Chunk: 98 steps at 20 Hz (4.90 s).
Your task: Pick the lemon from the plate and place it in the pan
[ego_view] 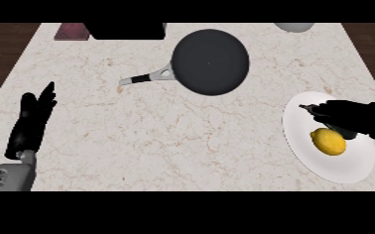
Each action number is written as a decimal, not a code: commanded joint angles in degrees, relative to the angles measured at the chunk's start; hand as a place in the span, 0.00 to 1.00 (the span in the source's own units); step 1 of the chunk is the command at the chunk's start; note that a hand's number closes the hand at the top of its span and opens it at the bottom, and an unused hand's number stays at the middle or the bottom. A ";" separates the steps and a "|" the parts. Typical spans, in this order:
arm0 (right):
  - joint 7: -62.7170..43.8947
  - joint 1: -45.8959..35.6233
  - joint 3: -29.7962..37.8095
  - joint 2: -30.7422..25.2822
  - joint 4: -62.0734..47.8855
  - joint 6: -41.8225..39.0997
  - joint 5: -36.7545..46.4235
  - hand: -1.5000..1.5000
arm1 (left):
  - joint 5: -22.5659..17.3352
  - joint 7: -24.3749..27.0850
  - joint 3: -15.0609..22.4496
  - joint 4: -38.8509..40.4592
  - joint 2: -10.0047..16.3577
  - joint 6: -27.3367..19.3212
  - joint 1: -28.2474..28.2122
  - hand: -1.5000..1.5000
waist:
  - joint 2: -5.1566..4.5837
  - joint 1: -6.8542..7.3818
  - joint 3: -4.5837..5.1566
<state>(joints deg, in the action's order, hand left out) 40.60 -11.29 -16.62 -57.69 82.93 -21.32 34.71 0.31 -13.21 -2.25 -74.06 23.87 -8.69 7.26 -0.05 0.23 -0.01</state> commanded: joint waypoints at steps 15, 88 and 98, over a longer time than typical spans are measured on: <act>6.31 3.14 4.34 9.58 -8.30 5.90 17.87 0.00 | 4.54 -0.52 -1.74 -4.91 -4.39 1.07 -4.28 0.50 | 0.11 -0.13 0.00; -100.47 -31.49 8.97 57.68 -18.11 45.83 37.42 1.00 | 8.68 -1.55 -6.43 -2.76 -7.35 5.39 1.62 0.50 | -0.58 1.70 -0.02; -85.47 -42.54 23.39 57.40 -47.65 60.36 29.18 1.00 | 9.51 0.80 -5.99 -0.56 -8.46 5.04 1.64 0.50 | -1.08 2.51 -0.04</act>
<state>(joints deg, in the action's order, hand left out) -48.96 -50.53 2.70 -0.36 45.26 32.04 66.96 8.57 -14.16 -9.25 -75.41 17.21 -2.13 9.51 -0.99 2.52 -0.05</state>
